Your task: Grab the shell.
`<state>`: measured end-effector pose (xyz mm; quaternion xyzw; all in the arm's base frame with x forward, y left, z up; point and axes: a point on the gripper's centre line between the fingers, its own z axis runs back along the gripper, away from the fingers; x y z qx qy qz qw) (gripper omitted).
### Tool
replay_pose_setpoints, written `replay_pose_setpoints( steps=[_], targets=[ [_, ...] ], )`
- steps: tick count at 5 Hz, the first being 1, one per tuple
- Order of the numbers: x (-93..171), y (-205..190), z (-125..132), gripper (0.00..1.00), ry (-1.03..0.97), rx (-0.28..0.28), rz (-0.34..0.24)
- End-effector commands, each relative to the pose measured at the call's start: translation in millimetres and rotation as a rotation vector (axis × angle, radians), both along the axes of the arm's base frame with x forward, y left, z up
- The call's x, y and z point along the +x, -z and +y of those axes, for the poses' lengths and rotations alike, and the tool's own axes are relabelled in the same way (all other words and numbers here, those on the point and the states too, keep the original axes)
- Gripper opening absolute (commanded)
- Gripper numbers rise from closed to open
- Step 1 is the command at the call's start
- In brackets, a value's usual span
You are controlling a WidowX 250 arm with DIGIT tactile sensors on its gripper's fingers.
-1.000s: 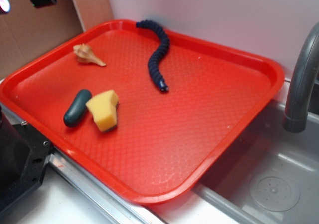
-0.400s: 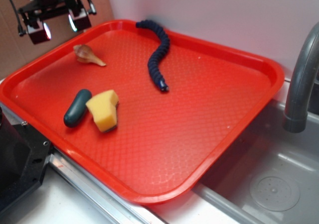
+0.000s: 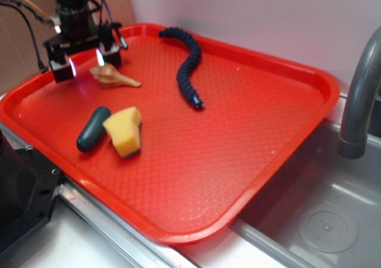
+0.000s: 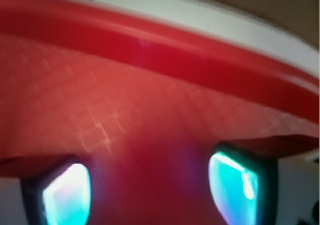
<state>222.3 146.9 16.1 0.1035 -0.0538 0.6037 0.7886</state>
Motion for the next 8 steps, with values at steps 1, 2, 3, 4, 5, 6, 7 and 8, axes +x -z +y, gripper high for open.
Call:
replay_pose_setpoints(
  steps=[1,2,3,4,5,6,7,8],
  targets=[
    [-18.9,-21.7,1.0,0.00,0.168,0.048,0.023],
    [-32.7,-55.0,-4.4,0.00,0.360,0.013,0.021],
    [-46.3,-98.9,-37.0,0.00,0.469,-0.048,0.002],
    [-26.5,-147.7,-82.3,0.00,0.682,0.013,0.020],
    [-18.1,-176.5,-92.3,0.00,0.801,0.020,0.027],
    [-13.2,-169.3,-84.8,1.00,0.748,0.075,-0.083],
    [-10.6,-145.3,-57.5,1.00,0.524,0.154,-0.183],
    [-21.0,-109.7,-37.6,1.00,0.266,0.097,-0.197]
  ],
)
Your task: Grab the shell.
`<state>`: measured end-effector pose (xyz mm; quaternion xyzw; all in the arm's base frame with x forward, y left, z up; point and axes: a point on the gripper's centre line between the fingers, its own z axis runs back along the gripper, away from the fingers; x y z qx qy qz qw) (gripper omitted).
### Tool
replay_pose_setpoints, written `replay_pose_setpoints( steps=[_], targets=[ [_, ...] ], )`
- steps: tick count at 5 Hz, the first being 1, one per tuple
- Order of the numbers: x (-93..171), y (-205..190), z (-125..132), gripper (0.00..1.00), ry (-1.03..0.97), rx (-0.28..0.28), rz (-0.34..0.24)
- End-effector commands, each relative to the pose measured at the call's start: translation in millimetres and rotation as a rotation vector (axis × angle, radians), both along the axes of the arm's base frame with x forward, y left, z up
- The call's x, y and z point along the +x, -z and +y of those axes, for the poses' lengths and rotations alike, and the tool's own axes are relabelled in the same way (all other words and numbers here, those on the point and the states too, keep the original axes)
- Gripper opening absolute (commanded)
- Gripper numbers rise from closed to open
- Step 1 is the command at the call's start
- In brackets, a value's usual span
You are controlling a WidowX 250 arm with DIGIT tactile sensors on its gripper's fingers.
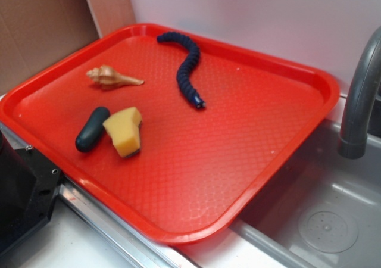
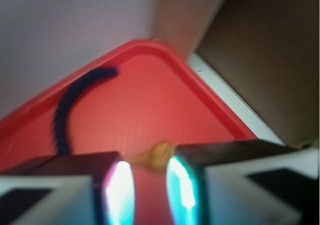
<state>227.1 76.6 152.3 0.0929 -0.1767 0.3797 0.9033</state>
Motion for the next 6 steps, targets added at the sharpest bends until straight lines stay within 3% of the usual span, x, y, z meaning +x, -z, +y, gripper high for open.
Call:
replay_pose_setpoints(
  steps=[1,2,3,5,6],
  targets=[
    [-36.4,61.3,26.6,1.00,-0.503,-0.147,-0.058],
    [-46.7,84.9,16.4,1.00,-0.762,-0.261,-0.009],
    [-46.2,96.4,7.1,1.00,-0.856,-0.290,0.017],
    [-77.4,134.3,34.3,1.00,-0.787,-0.252,0.019],
    [-92.9,146.1,38.2,1.00,-0.821,-0.262,0.078]
  ],
)
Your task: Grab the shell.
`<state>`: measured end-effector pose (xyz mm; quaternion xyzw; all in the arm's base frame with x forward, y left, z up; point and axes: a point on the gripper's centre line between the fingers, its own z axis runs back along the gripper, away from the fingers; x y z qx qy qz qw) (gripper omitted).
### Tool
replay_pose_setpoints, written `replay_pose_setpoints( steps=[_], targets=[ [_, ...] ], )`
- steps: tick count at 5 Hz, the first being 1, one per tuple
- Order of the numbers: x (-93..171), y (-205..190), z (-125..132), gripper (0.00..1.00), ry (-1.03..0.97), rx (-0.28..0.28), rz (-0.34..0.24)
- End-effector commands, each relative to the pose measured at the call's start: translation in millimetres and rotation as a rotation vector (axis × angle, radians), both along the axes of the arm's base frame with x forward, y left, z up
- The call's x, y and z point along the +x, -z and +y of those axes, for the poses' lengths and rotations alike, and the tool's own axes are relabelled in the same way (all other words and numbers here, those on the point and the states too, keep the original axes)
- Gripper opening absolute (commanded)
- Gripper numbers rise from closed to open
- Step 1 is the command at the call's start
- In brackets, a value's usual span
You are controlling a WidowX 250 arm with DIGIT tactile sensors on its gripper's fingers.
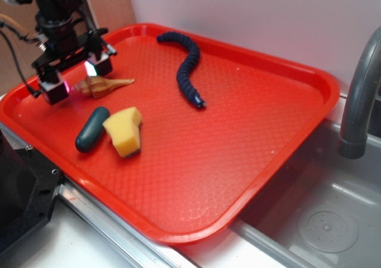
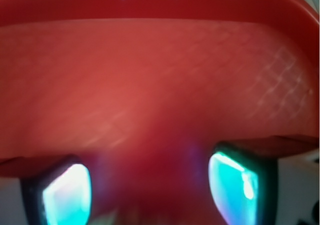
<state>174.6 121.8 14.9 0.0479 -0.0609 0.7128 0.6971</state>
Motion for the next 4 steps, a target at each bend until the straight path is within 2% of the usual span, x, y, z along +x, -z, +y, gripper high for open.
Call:
replay_pose_setpoints(
  steps=[1,2,3,4],
  targets=[
    [-54.4,11.8,-8.8,0.00,-0.016,-0.024,0.067],
    [-72.9,-4.6,2.3,1.00,0.236,-0.042,0.030],
    [-23.0,-54.5,-29.0,1.00,0.484,0.069,0.047],
    [-23.0,-54.5,-29.0,1.00,0.484,0.069,0.047]
  ],
)
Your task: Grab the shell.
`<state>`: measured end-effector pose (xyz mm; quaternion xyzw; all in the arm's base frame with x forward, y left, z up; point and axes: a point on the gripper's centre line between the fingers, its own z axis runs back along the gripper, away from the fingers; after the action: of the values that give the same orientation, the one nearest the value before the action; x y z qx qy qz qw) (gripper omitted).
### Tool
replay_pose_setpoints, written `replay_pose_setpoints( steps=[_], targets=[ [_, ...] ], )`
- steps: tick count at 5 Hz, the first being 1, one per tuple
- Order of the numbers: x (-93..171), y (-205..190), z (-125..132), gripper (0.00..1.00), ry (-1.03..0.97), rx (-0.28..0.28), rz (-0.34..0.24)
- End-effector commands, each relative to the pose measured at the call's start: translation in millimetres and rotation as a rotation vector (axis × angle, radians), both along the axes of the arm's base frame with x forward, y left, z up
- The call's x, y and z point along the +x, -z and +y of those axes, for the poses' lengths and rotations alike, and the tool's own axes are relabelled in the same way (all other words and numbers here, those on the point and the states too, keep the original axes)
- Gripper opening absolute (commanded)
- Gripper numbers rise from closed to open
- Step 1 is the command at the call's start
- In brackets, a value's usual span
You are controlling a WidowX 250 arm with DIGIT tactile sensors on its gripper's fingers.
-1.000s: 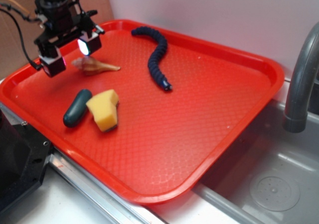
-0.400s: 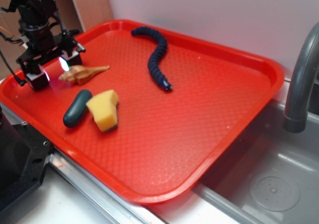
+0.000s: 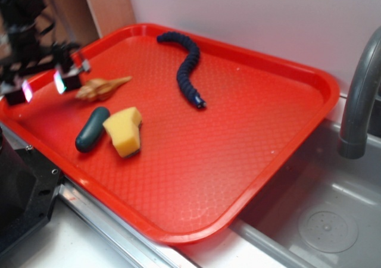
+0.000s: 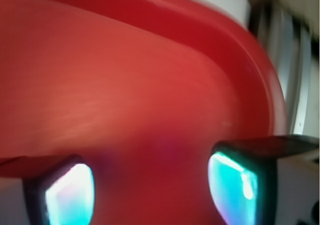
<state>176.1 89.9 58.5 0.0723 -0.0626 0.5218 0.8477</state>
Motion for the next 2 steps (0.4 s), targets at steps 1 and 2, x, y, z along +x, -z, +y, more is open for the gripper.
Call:
replay_pose_setpoints(
  steps=[1,2],
  targets=[
    [-24.6,-10.9,2.9,1.00,0.002,0.017,-0.027],
    [-26.7,-15.6,-3.0,1.00,0.227,-0.026,-0.127]
  ],
)
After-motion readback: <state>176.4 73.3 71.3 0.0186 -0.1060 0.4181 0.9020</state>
